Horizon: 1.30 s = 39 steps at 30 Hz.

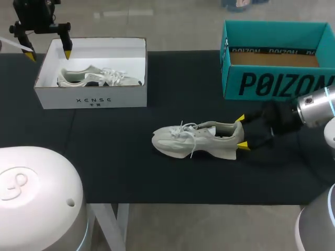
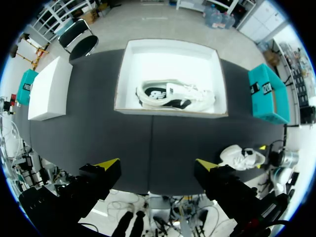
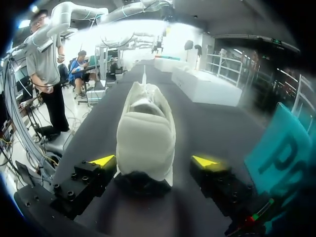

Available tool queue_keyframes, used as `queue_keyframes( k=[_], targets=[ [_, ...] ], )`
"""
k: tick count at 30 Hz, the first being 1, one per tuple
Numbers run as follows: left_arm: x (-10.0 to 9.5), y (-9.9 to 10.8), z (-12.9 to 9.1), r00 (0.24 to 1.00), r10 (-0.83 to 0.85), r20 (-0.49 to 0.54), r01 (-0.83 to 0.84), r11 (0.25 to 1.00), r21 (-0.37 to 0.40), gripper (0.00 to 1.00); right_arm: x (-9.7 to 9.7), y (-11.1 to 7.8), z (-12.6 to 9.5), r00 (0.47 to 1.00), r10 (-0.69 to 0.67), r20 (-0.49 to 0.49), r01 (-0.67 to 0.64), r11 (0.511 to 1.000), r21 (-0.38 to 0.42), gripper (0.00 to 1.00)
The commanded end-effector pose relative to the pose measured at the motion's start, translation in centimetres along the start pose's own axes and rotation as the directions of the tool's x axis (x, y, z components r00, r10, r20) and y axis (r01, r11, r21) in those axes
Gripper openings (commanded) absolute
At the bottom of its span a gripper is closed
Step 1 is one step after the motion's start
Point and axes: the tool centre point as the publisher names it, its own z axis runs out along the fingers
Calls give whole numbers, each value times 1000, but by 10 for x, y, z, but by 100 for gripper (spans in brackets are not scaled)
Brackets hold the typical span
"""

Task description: Take the shoe out of the shoebox, open the shoe tongue, remove and reinsert the insole, then place the shoe into the shoebox

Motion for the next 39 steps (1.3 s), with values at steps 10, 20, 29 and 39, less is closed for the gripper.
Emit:
queue_keyframes(
  k=[10,20,29,39],
  targets=[
    [0,1,0,1000,-1,2,1,1000,1,100,10,-6,27,997,61,44,-60,998,-28,100],
    [0,1,0,1000,-1,2,1,1000,1,100,11,-9,40,995,91,33,-90,996,-27,100],
    [0,1,0,1000,-1,2,1,1000,1,100,10,-13,54,994,109,16,-109,994,-14,19],
    [0,1,0,1000,-1,2,1,1000,1,100,17,-13,53,996,90,3,-90,996,23,0]
  ],
)
